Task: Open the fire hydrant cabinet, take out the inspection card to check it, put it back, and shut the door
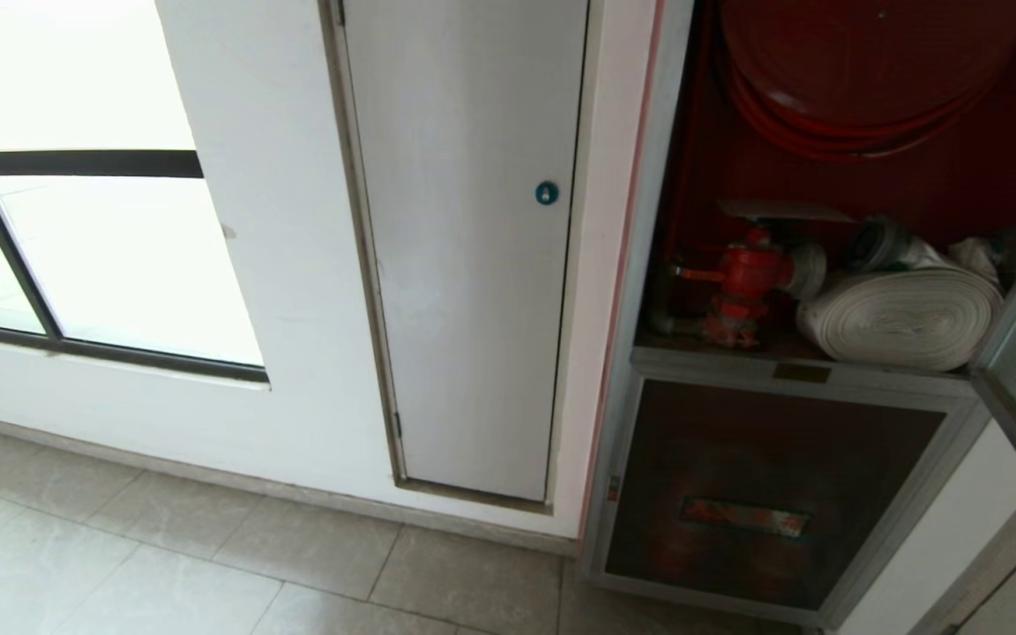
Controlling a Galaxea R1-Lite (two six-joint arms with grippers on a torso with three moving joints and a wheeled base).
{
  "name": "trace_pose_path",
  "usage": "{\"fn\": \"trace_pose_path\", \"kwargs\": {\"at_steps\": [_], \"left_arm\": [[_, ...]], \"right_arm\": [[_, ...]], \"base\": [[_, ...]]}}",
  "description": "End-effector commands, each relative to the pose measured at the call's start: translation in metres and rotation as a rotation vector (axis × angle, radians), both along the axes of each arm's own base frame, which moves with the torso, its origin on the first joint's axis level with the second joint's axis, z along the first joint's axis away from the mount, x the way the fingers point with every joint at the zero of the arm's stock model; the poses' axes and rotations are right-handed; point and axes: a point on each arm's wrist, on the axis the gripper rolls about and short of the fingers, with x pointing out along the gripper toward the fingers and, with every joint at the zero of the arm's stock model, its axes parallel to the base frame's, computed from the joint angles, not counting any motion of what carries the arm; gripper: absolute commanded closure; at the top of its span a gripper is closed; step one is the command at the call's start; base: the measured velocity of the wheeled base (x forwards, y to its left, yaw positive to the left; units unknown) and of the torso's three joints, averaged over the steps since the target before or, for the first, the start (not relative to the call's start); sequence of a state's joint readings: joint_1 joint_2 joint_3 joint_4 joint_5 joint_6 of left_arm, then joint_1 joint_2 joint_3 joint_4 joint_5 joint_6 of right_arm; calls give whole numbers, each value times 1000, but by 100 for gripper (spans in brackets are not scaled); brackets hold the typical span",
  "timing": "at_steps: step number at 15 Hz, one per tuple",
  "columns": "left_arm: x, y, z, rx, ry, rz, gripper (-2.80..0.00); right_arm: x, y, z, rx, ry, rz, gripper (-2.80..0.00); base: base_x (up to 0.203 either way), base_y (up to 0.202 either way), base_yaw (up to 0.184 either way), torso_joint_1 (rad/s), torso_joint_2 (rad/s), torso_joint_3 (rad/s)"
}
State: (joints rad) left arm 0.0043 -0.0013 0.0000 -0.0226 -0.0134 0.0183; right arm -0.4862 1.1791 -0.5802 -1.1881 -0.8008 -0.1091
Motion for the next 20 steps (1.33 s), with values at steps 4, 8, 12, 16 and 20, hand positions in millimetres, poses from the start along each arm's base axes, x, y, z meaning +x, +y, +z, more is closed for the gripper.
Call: {"fn": "trace_pose_path", "kwargs": {"at_steps": [4, 8, 12, 16, 20], "left_arm": [[1, 0, -2, 0, 8, 0, 0], [1, 0, -2, 0, 8, 0, 0], [1, 0, -2, 0, 8, 0, 0], [1, 0, -2, 0, 7, 0, 0], [1, 0, -2, 0, 8, 0, 0]], "right_arm": [[3, 16, -3, -47, 63, 129, 0], [-19, 41, -4, -76, 126, 281, 0], [-57, 65, -10, -76, 176, 471, 0], [-96, 74, -30, -127, 209, 670, 0], [-128, 75, -60, -162, 242, 772, 0]], "base": [[0, 0, 0, 0, 0, 0], [0, 0, 0, 0, 0, 0], [0, 0, 0, 0, 0, 0], [0, 0, 0, 0, 0, 0], [0, 0, 0, 0, 0, 0]]}}
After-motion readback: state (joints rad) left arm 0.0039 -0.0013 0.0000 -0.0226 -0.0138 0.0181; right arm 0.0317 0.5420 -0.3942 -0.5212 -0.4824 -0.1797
